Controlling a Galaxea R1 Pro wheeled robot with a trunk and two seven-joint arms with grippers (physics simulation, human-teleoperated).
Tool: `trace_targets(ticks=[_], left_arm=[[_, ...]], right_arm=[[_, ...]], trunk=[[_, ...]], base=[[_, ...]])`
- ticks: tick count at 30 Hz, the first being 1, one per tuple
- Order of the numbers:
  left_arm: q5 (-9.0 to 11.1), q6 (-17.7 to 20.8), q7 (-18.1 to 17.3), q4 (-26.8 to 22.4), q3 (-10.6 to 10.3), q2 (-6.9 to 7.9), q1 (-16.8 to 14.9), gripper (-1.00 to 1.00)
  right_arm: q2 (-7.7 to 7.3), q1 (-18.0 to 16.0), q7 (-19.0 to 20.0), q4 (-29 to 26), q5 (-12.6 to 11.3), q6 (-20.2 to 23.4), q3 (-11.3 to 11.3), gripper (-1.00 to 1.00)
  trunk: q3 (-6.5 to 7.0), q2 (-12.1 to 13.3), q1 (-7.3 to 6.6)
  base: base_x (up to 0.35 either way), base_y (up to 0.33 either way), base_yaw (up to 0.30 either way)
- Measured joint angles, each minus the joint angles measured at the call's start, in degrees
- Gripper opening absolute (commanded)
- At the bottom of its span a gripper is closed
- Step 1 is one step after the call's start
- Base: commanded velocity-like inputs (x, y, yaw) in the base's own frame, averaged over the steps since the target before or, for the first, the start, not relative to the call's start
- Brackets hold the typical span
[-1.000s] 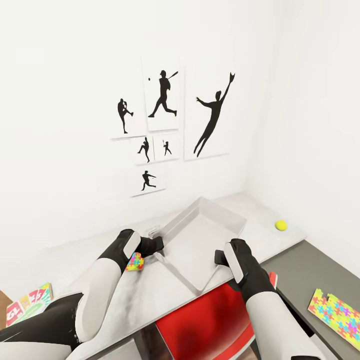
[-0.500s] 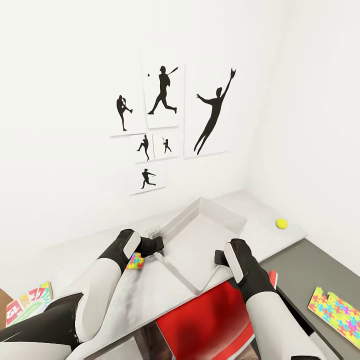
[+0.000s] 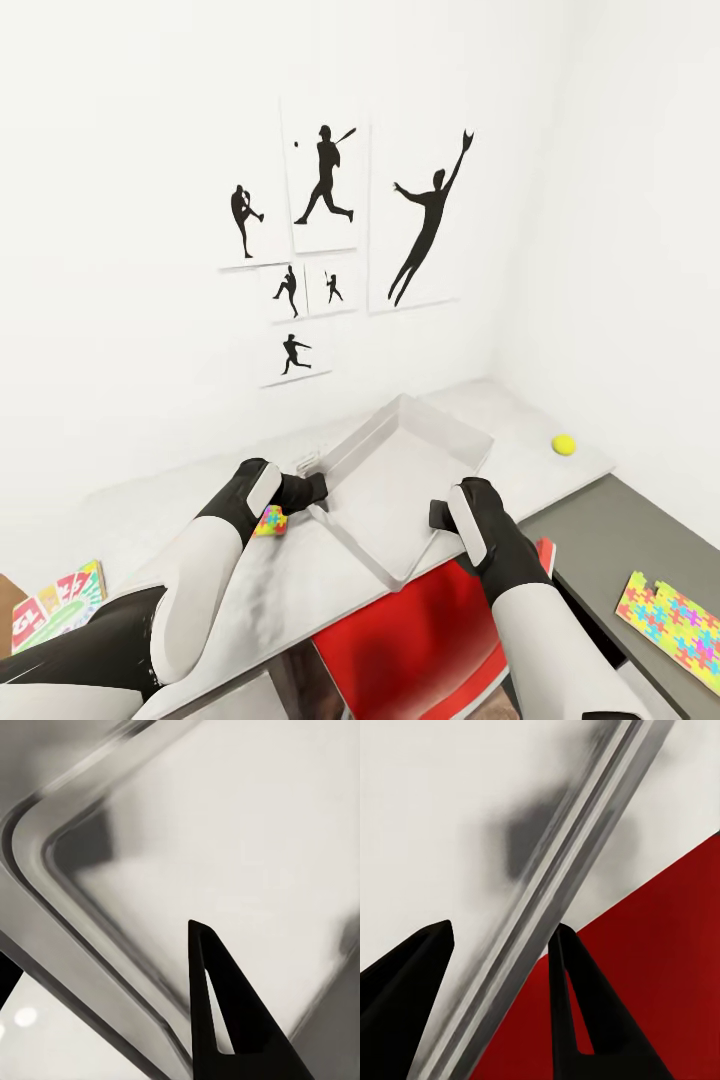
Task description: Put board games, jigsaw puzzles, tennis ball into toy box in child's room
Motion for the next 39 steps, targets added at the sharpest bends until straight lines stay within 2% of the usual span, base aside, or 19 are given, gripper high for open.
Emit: trace_targets(ticks=[1, 2, 23, 32, 35, 39], left_arm=[[0.0, 0.0, 0.0, 0.0, 0.0, 0.0, 0.0, -1.0], [0.0, 0.0, 0.0, 0.0, 0.0, 0.0, 0.0, 1.0], [0.5, 0.0, 0.0, -0.1, -0.1, 0.01, 0.0, 1.0], [0.3, 0.3, -0.1, -0.3, 0.0, 0.01, 0.1, 1.0], [0.2, 0.5, -1.2, -0.5, 0.0, 0.01, 0.1, 1.0], [0.3, 0.6, -4.4, -0.8, 0.0, 0.01, 0.1, 1.0]], right_arm=[[0.02, 0.0, 0.0, 0.0, 0.1, 0.0, 0.0, -1.0], [0.04, 0.0, 0.0, 0.0, 0.1, 0.0, 0.0, 1.0], [-0.02, 0.0, 0.0, -0.1, 0.3, 0.0, -0.1, 1.0], [-0.02, 0.0, 0.0, -0.1, 0.3, 0.0, -0.1, 1.0], [-0.02, 0.0, 0.0, -0.1, 0.3, 0.0, -0.1, 1.0], [-0.02, 0.0, 0.0, -0.1, 0.3, 0.0, -0.2, 1.0]], trunk=[[0.0, 0.0, 0.0], [0.0, 0.0, 0.0], [0.02, 0.0, 0.0], [0.63, 0.0, -0.01], [0.9, 0.0, -0.01], [1.26, 0.0, 0.0]], base=[[0.0, 0.0, 0.0], [0.0, 0.0, 0.0], [0.0, 0.0, 0.0], [0.0, 0.0, 0.0], [0.0, 0.0, 0.0], [0.0, 0.0, 0.0]])
